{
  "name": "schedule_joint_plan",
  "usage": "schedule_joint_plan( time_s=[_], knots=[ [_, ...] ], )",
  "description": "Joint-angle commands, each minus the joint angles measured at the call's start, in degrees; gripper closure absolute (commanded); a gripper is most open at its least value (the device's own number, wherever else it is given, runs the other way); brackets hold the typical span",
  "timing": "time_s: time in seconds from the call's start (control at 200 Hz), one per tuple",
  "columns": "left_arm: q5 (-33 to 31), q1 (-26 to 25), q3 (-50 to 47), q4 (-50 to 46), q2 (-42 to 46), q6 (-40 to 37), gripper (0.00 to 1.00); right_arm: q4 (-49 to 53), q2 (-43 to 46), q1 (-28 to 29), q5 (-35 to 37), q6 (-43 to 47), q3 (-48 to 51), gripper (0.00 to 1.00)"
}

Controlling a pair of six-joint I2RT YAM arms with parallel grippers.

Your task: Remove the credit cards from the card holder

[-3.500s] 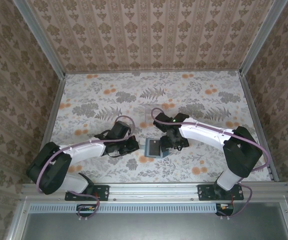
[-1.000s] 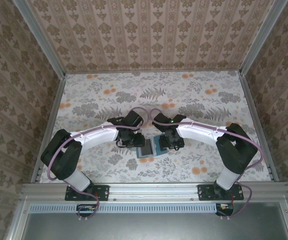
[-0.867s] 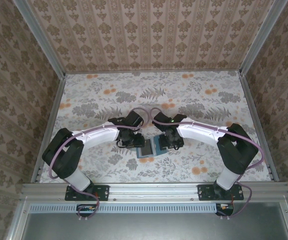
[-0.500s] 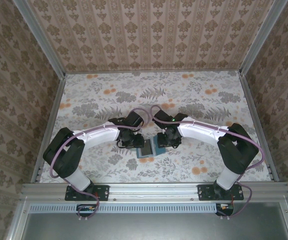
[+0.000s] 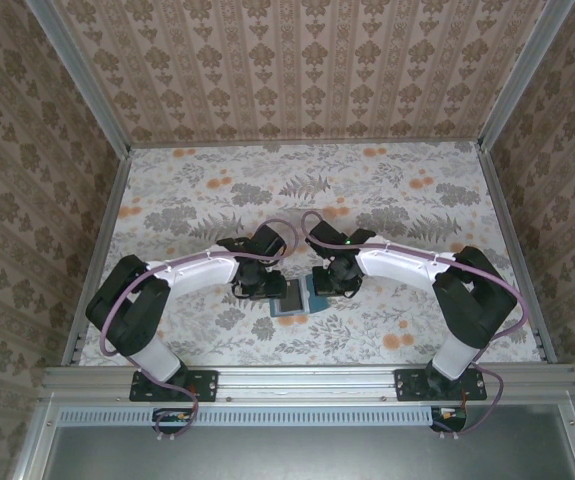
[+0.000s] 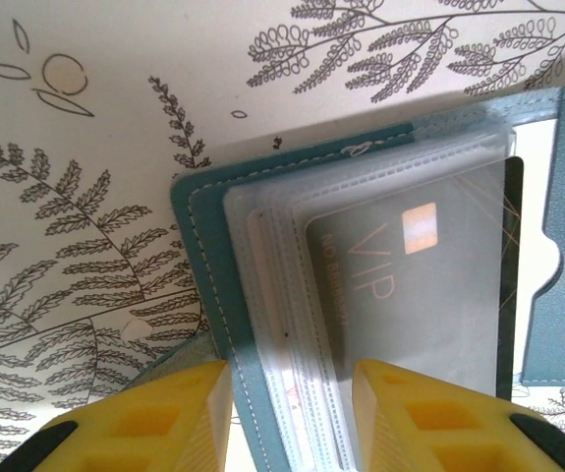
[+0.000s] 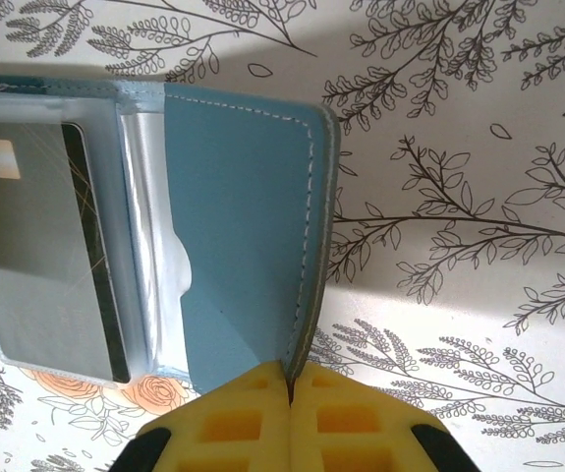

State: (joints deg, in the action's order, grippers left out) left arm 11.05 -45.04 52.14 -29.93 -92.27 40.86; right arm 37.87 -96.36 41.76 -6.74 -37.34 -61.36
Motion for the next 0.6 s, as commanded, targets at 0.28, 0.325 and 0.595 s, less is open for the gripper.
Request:
schedule_joint_plan(
  time_s=[0.28,0.325,0.595],
  knots=[
    [-0.59,-0.26,-1.62,0.20,-2.20,-1.62,0.67,3.37,1.90,-0.27,2.87,-0.54,1.06,0.74],
    [-0.59,-0.29,-1.71,0.32,-2.25,-1.67,0.68,3.53,2.19,-0.27,2.99,-0.63,1.07,0.73],
    [-0.43,-0.28,-1.80,0.40,-2.51,-1.75,0.71,4.64,3.29,-0.27,3.38,-0.63,0.00,0.66]
  ],
)
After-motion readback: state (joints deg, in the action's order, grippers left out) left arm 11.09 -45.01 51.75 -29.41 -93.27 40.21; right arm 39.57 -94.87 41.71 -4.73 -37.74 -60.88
